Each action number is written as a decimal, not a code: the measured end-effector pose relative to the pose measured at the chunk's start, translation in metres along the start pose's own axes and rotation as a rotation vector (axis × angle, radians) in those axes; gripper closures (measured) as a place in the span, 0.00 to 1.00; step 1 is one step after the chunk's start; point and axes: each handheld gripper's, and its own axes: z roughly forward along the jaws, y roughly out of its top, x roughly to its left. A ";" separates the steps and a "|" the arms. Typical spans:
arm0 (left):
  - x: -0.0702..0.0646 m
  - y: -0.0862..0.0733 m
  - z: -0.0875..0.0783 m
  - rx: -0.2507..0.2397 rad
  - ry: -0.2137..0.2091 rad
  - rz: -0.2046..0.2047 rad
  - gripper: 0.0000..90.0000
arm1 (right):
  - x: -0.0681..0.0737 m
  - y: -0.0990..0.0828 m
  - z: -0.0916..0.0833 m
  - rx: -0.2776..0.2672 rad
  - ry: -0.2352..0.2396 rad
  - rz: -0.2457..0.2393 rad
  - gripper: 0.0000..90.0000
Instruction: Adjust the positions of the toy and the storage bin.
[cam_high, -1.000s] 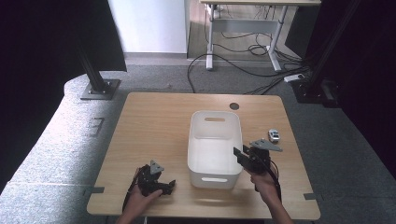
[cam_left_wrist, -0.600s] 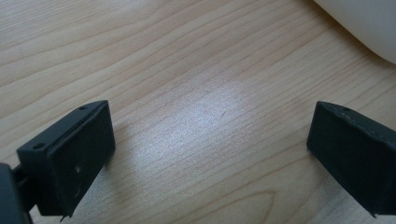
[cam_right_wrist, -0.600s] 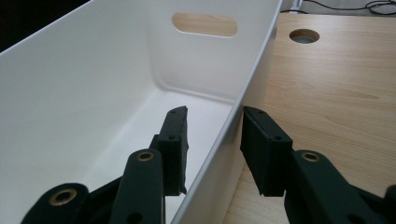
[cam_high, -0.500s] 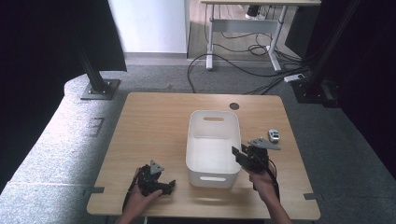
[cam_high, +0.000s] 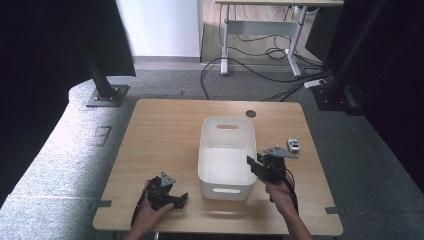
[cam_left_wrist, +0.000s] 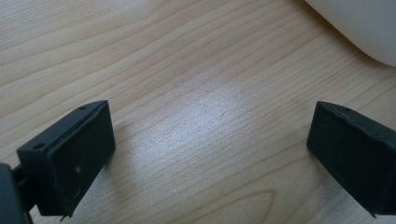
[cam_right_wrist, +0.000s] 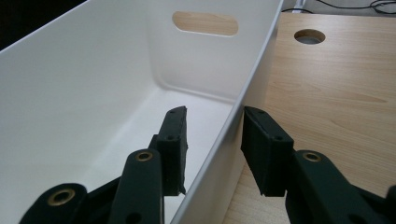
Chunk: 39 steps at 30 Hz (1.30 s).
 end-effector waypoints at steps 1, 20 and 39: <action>0.000 0.000 0.000 0.000 0.000 0.000 0.01 | 0.000 0.000 0.000 0.000 0.001 0.002 0.66; 0.000 0.000 0.000 0.000 0.000 0.000 0.01 | -0.020 -0.004 -0.042 -0.129 0.044 -0.052 0.34; 0.000 0.000 0.000 0.002 0.000 0.002 0.01 | -0.051 -0.022 -0.059 -0.130 -0.023 -0.065 0.32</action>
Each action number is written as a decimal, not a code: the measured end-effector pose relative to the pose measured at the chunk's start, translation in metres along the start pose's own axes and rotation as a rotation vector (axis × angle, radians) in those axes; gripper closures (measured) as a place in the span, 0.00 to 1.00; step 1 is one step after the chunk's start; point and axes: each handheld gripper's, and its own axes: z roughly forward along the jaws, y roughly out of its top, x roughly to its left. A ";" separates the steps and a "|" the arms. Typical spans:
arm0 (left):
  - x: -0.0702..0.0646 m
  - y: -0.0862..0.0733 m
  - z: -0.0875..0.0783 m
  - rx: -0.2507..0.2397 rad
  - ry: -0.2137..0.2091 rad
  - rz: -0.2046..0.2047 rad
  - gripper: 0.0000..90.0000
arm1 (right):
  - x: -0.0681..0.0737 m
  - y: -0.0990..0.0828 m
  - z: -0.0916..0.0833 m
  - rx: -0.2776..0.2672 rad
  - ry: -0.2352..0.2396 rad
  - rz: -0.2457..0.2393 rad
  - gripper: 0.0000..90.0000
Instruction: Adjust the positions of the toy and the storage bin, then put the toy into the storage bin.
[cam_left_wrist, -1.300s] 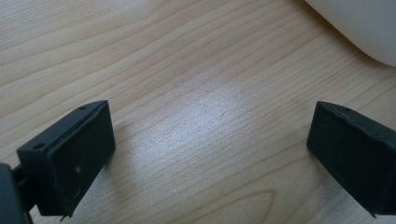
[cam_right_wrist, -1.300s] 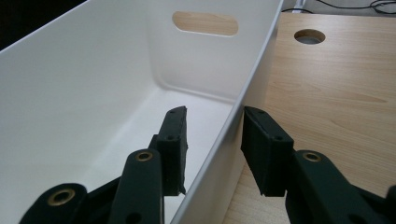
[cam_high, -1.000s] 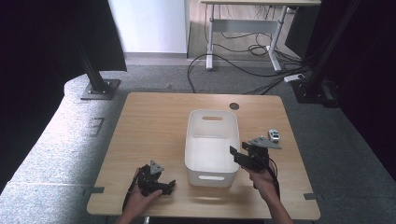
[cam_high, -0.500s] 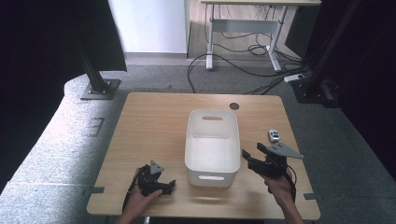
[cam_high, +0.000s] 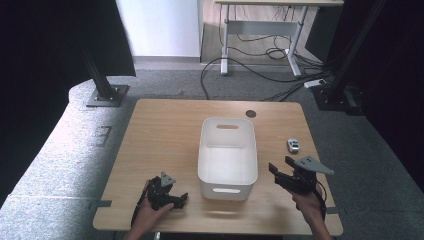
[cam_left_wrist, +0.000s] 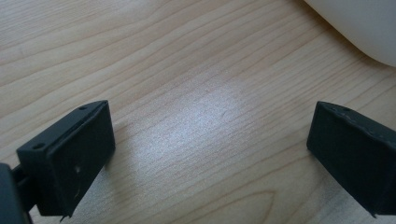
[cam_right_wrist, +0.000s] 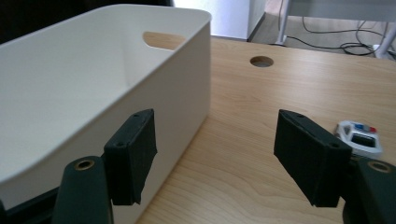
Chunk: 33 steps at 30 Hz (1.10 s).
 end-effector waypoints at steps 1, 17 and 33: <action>0.000 0.000 0.000 -0.001 0.000 -0.001 0.01 | -0.002 -0.001 0.000 0.002 -0.009 -0.005 0.32; 0.000 0.000 0.000 -0.002 0.000 -0.003 0.01 | -0.039 -0.021 0.000 0.053 -0.103 0.032 0.32; 0.000 0.000 0.000 -0.002 0.000 -0.002 0.01 | -0.059 -0.027 0.003 0.083 -0.162 0.046 0.32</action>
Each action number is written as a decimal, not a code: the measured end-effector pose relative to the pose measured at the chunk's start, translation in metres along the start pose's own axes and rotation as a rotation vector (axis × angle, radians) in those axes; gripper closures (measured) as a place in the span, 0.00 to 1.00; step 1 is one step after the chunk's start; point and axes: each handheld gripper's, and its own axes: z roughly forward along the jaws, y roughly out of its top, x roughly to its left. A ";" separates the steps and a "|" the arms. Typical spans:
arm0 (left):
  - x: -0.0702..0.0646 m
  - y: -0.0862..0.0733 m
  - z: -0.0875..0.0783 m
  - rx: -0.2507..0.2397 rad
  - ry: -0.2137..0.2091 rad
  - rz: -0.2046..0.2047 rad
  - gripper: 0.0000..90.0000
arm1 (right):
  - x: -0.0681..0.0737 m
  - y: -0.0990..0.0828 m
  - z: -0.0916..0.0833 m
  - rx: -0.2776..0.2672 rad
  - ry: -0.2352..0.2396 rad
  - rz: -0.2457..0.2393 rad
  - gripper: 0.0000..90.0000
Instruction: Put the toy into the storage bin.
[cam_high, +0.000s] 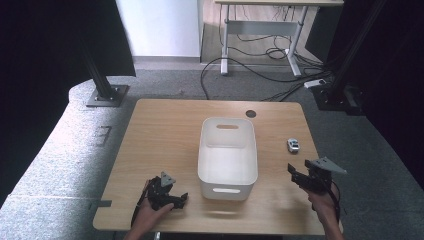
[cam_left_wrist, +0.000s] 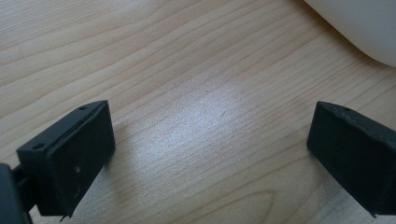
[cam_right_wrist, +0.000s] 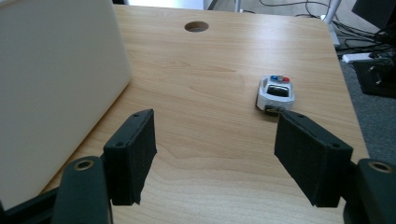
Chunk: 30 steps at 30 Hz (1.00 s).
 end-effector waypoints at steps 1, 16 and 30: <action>0.000 0.000 0.000 0.000 0.000 0.000 0.01 | -0.001 0.000 0.000 0.000 -0.004 0.002 0.32; 0.000 0.000 0.000 0.000 0.000 0.000 0.01 | -0.011 0.003 0.008 0.031 -0.037 0.013 0.31; 0.000 0.000 0.000 0.000 -0.002 0.004 0.01 | -0.012 0.016 0.021 0.050 -0.070 0.029 0.31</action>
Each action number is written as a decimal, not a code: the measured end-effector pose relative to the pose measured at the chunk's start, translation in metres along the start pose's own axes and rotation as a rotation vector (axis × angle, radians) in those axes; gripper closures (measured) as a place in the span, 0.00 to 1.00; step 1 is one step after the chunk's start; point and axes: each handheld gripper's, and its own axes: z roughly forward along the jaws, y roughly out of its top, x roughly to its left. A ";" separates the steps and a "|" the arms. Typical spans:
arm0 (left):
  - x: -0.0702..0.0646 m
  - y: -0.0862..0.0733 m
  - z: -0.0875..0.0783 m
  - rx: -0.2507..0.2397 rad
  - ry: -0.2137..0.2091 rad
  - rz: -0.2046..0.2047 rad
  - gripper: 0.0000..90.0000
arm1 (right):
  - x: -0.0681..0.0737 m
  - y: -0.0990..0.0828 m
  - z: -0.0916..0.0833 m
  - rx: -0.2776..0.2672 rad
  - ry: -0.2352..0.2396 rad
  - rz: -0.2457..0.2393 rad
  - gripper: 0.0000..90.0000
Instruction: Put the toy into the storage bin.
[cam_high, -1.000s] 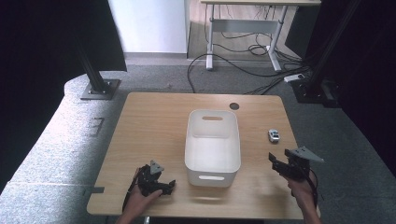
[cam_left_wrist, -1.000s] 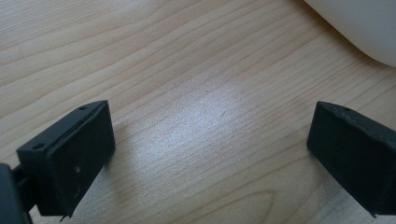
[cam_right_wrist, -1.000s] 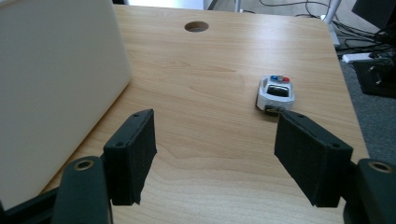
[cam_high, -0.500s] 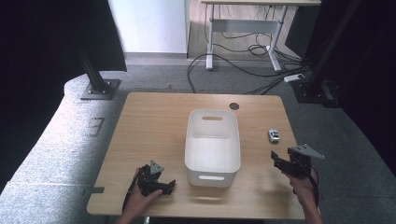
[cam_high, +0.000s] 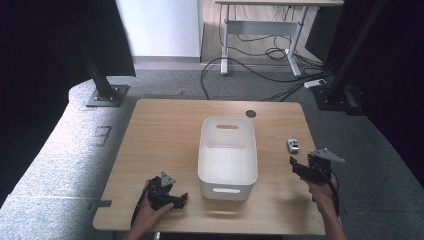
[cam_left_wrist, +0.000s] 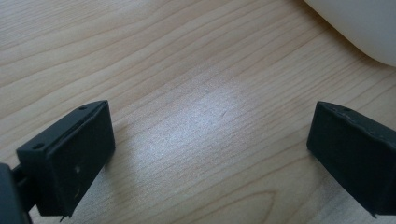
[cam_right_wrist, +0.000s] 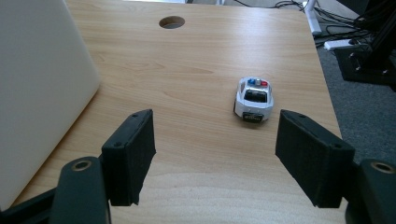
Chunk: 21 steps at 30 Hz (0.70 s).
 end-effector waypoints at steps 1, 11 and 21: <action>0.000 0.000 0.000 0.000 0.000 0.000 0.01 | 0.000 0.001 0.001 0.002 -0.003 -0.001 0.31; 0.000 0.000 0.000 0.000 -0.002 0.001 0.01 | -0.003 0.008 0.013 0.030 -0.030 0.000 0.33; 0.000 0.000 0.000 0.000 -0.003 0.003 0.01 | -0.006 0.014 0.022 0.045 -0.045 0.009 0.33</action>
